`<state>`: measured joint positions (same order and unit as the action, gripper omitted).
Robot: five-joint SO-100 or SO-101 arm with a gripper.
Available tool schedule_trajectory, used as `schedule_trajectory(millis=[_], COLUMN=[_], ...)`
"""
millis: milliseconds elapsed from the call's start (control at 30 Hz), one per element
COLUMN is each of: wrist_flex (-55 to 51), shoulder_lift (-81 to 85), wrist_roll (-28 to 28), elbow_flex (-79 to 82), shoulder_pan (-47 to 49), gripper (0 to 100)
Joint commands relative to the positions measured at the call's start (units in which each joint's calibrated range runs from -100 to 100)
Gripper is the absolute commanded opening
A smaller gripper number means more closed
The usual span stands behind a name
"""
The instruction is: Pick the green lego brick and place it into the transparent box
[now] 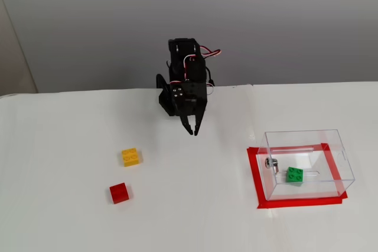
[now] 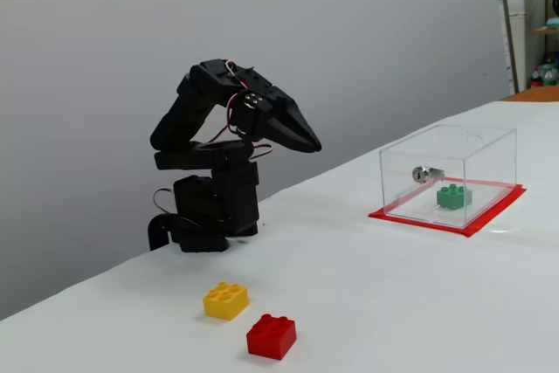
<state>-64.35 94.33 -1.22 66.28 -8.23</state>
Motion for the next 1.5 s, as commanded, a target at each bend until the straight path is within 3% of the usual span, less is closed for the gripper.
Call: schedule_trajectory(millis=[0, 467, 1467], wrist_flex=[4.65, 16.49, 10.83], shoulder_lift=[3.29, 5.33, 5.5], wrist_roll=[0.18, 0.18, 0.18], elbow_flex=[6.23, 27.48, 32.36], shoulder_pan=[-2.16, -2.68, 2.64], gripper=[1, 1, 1])
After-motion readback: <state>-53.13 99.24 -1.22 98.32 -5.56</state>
